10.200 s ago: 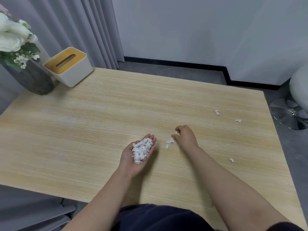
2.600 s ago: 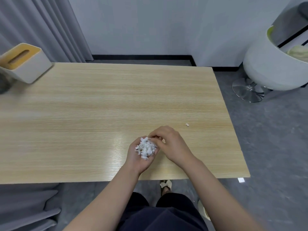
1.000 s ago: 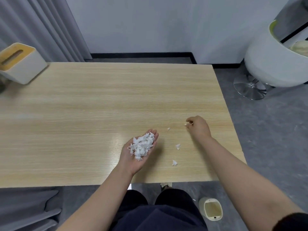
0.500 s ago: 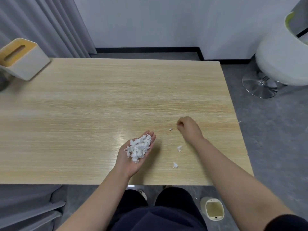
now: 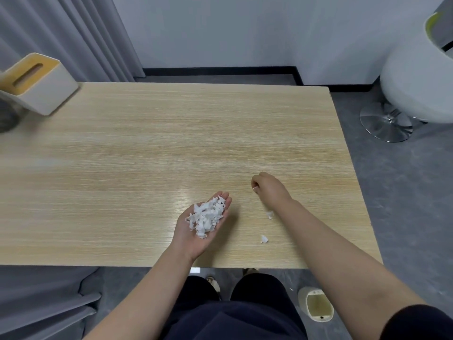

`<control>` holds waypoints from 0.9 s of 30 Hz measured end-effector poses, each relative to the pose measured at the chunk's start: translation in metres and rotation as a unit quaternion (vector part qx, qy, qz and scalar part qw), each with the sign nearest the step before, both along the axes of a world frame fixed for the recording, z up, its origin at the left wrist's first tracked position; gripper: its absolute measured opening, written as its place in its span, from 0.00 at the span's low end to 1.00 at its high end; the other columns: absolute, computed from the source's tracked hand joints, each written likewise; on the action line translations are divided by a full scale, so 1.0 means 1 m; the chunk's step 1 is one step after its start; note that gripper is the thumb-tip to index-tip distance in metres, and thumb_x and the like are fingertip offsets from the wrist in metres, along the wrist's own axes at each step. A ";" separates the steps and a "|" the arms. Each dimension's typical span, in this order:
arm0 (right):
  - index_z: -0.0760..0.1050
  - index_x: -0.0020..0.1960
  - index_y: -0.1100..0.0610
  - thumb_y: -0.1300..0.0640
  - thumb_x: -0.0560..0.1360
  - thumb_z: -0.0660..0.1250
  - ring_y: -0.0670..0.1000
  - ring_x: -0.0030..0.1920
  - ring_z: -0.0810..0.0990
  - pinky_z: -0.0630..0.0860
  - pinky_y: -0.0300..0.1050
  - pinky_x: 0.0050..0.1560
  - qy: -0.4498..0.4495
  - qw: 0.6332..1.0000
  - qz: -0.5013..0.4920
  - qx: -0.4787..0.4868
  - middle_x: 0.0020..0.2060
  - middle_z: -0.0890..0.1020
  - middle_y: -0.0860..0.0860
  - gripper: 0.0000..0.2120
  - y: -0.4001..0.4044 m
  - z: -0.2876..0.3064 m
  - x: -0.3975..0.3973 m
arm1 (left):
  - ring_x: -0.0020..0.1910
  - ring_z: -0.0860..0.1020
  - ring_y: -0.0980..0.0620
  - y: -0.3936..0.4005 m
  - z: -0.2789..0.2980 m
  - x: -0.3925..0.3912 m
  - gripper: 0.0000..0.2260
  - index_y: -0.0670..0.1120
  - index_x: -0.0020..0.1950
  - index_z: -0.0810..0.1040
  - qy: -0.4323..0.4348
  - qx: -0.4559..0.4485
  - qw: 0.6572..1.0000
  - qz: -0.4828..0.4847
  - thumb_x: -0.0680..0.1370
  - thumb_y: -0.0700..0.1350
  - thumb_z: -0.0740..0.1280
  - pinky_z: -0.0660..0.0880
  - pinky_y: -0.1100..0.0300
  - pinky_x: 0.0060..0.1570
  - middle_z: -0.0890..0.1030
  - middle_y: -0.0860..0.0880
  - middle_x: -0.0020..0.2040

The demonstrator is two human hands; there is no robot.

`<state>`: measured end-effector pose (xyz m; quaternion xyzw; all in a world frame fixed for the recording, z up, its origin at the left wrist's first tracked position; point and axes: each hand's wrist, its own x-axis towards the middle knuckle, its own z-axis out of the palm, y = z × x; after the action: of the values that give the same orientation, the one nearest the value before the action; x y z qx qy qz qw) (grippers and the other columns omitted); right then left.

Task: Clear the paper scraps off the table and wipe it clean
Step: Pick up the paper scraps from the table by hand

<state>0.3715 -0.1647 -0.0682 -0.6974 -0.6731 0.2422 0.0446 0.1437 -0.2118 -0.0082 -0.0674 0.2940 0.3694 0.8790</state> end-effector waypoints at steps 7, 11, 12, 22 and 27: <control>0.78 0.48 0.56 0.60 0.75 0.66 0.44 0.44 0.75 0.68 0.33 0.43 0.184 0.977 -0.056 0.095 0.44 0.78 0.48 0.03 -0.017 0.062 -0.040 | 0.61 0.75 0.40 -0.001 0.000 -0.008 0.17 0.31 0.59 0.77 0.032 -0.044 0.998 0.018 0.77 0.43 0.62 0.70 0.47 0.60 0.75 0.37 0.64; 0.79 0.47 0.54 0.60 0.74 0.69 0.41 0.43 0.76 0.70 0.31 0.46 0.267 0.957 0.003 0.114 0.43 0.79 0.45 0.03 -0.040 0.107 -0.070 | 0.55 0.80 0.38 -0.001 0.005 -0.004 0.16 0.30 0.53 0.79 0.012 -0.029 0.999 0.025 0.69 0.37 0.73 0.71 0.44 0.58 0.78 0.35 0.58; 0.79 0.47 0.55 0.60 0.74 0.69 0.41 0.43 0.75 0.70 0.31 0.46 0.270 0.956 0.023 0.110 0.43 0.79 0.45 0.03 -0.045 0.112 -0.076 | 0.52 0.81 0.39 -0.002 0.006 -0.004 0.21 0.30 0.50 0.81 0.004 -0.011 0.999 0.031 0.58 0.33 0.78 0.72 0.43 0.56 0.80 0.35 0.56; 0.81 0.48 0.56 0.58 0.74 0.68 0.52 0.50 0.75 0.66 0.45 0.55 0.175 0.962 0.164 0.129 0.45 0.81 0.50 0.05 -0.073 0.107 -0.100 | 0.26 0.78 0.51 -0.006 0.002 0.000 0.15 0.40 0.35 0.76 -0.030 -0.007 0.999 -0.014 0.56 0.28 0.78 0.76 0.61 0.25 0.76 0.46 0.27; 0.81 0.50 0.56 0.58 0.73 0.67 0.53 0.51 0.75 0.65 0.45 0.56 0.171 0.960 0.163 0.153 0.46 0.81 0.50 0.07 -0.081 0.103 -0.098 | 0.45 0.82 0.49 -0.010 0.006 0.003 0.09 0.35 0.53 0.79 -0.067 0.093 0.993 -0.040 0.75 0.35 0.65 0.76 0.62 0.45 0.82 0.41 0.44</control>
<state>0.2738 -0.2457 0.0347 -0.5111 -0.7890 0.2562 0.2249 0.1465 -0.2221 -0.0024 0.0020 0.2008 0.3541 0.9134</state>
